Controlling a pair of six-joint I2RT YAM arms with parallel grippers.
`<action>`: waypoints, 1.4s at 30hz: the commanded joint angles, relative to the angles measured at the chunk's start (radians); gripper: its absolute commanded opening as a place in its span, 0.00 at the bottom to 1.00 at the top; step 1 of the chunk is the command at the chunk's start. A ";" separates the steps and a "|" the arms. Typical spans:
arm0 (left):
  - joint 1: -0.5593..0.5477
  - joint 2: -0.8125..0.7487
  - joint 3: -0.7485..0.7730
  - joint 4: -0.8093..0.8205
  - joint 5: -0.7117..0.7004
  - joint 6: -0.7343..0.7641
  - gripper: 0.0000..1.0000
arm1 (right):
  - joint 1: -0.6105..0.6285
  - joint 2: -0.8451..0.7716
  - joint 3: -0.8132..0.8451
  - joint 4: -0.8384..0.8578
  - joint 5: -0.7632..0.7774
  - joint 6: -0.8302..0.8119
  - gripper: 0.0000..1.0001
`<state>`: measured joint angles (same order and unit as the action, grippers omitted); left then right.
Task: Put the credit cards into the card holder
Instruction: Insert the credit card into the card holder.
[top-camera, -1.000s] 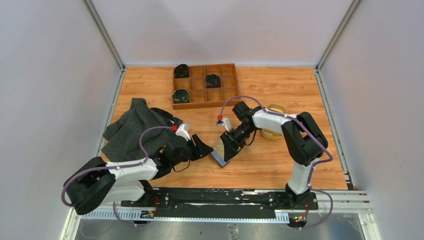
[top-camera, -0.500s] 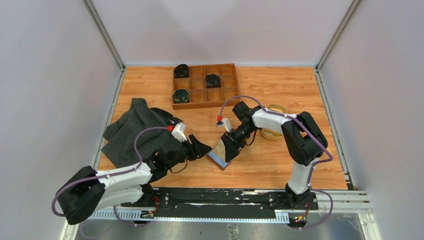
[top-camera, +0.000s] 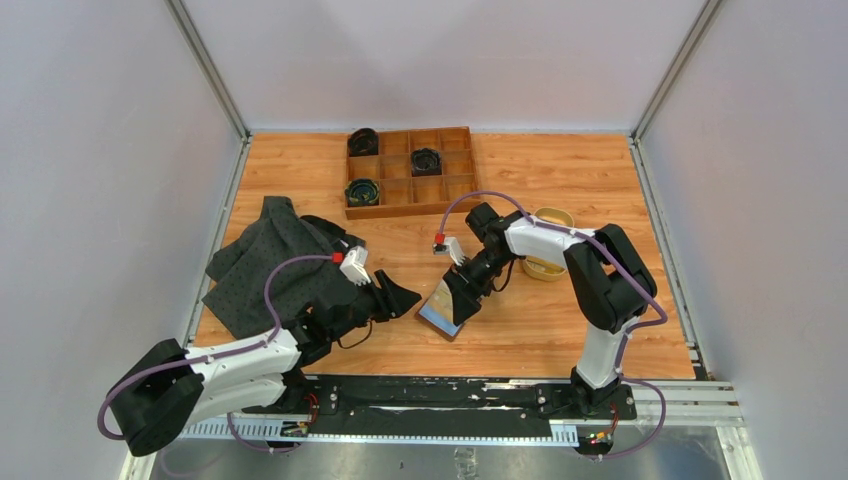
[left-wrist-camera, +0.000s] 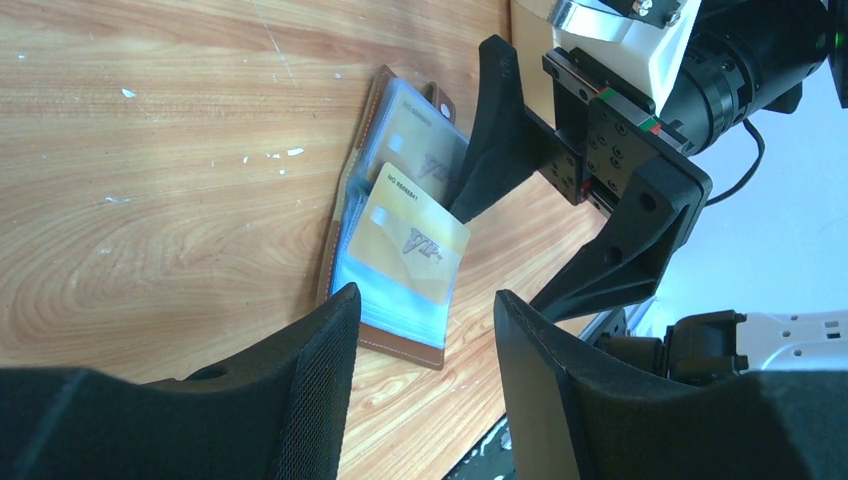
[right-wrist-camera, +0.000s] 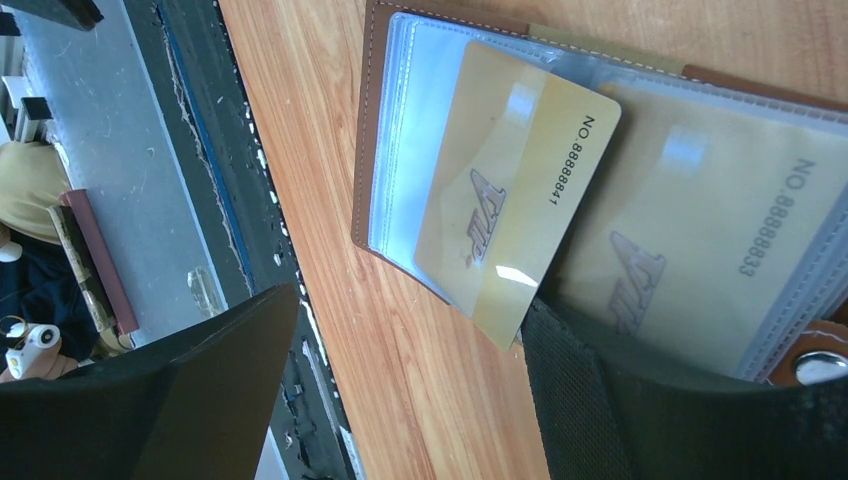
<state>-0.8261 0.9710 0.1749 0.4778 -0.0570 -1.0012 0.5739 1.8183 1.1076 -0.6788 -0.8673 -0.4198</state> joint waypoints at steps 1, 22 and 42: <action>0.007 -0.011 -0.015 0.019 -0.024 0.021 0.55 | -0.012 -0.011 0.012 -0.043 0.044 -0.046 0.85; 0.019 -0.005 -0.017 0.019 -0.004 0.032 0.86 | -0.012 -0.037 0.023 -0.045 0.061 -0.074 0.85; 0.021 -0.002 -0.019 0.019 0.008 0.032 1.00 | -0.011 -0.039 0.038 -0.042 0.087 -0.069 0.85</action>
<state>-0.8127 0.9695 0.1696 0.4778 -0.0475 -0.9802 0.5735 1.7992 1.1217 -0.7025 -0.8082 -0.4732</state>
